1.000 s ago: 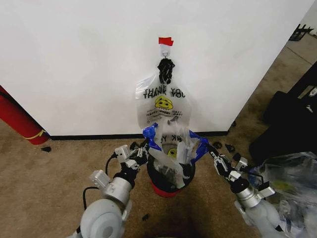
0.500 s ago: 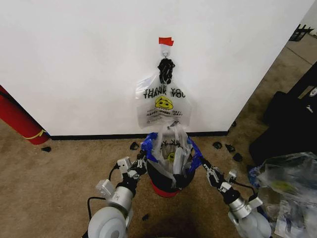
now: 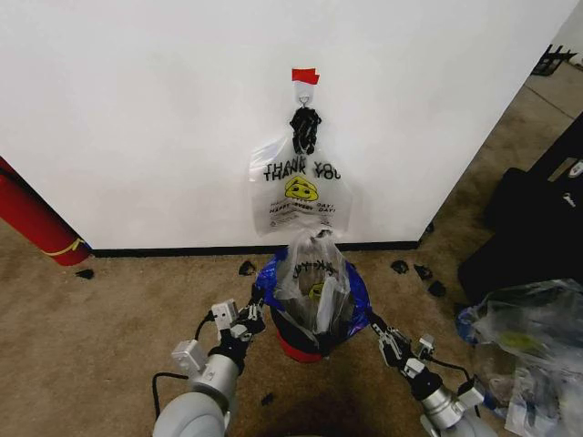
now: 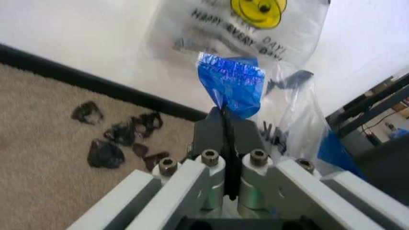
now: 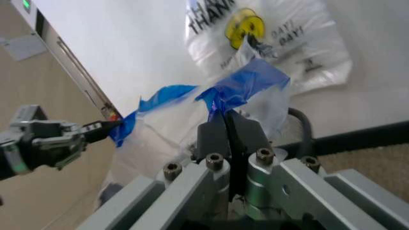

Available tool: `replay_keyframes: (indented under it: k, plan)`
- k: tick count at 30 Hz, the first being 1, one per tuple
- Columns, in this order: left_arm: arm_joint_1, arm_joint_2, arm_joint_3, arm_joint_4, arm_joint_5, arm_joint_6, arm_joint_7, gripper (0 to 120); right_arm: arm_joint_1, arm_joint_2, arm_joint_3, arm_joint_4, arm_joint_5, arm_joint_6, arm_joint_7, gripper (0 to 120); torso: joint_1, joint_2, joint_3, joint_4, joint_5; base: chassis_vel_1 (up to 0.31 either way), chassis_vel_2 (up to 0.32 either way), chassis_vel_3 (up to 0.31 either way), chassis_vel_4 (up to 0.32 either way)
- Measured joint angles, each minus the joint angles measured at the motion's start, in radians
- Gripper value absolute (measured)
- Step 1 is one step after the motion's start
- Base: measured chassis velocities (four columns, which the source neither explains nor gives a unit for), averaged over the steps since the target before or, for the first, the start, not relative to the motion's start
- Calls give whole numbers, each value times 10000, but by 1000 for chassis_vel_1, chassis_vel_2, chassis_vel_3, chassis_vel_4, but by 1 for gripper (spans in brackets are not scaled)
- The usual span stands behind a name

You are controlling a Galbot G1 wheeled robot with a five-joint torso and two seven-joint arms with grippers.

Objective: Pick up the garbage bag from the wall and place it over the trash bin.

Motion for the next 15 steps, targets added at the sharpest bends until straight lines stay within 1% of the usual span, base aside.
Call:
replay_keyframes:
  k: [3,6,9,11,15]
  plan:
    - [48,247,-47,-332,-85,189,-138,0,-395,5,15,531,26,-25,63,0,0,0,0,-2,-1,0,0,0,0]
    - [198,366,-50,-453,-86,285,-174,0,-526,5,37,582,34,-24,64,0,0,0,0,-1,-1,0,0,0,0]
    - [416,442,-53,-490,-84,410,-228,0,-577,14,80,269,11,68,40,0,0,0,0,0,0,0,0,0,0]
    - [510,428,-12,-347,-83,519,-300,0,-547,60,134,-151,23,160,35,0,0,0,0,0,3,0,0,0,0]
    - [494,373,22,-181,-146,738,-416,0,-481,97,187,-476,39,185,99,0,0,0,0,0,2,0,0,0,0]
